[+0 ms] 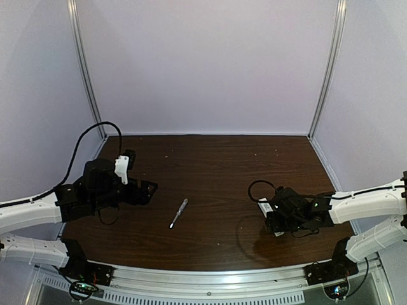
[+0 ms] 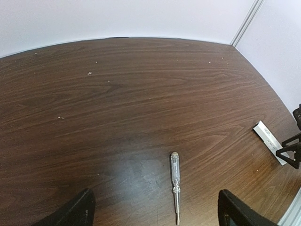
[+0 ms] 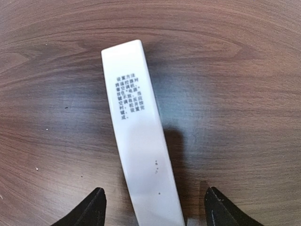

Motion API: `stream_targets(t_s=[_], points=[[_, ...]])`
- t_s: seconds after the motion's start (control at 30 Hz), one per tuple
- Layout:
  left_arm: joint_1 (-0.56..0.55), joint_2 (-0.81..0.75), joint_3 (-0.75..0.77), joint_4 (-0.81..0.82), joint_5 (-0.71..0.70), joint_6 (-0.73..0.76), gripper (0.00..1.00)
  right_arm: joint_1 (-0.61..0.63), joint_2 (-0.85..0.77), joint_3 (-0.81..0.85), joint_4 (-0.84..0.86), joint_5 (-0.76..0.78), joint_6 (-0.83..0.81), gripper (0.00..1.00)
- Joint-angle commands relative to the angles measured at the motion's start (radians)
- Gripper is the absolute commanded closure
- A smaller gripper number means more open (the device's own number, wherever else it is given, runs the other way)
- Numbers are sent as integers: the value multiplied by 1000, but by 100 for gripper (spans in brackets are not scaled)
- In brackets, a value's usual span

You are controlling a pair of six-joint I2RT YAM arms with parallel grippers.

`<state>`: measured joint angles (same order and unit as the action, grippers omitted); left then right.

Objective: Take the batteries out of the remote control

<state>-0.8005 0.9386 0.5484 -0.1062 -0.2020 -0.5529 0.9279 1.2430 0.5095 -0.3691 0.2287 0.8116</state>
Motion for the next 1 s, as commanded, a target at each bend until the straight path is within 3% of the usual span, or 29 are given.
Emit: stream_targets(t_s=[0.0, 0.23, 0.47, 0.7, 0.97], points=[[-5, -4, 5, 43, 16, 5, 8, 15, 1, -35, 18, 14, 16, 32], [-5, -4, 4, 44, 21, 7, 9, 24, 22, -48, 25, 19, 17, 34], [-5, -6, 3, 43, 25, 9, 9, 31, 57, -51, 38, 21, 11, 44], [-5, -6, 2, 45, 27, 11, 9, 39, 69, -50, 41, 23, 5, 58], [-5, -3, 0, 56, 36, 16, 9, 50, 47, -14, 49, 10, -56, 85]])
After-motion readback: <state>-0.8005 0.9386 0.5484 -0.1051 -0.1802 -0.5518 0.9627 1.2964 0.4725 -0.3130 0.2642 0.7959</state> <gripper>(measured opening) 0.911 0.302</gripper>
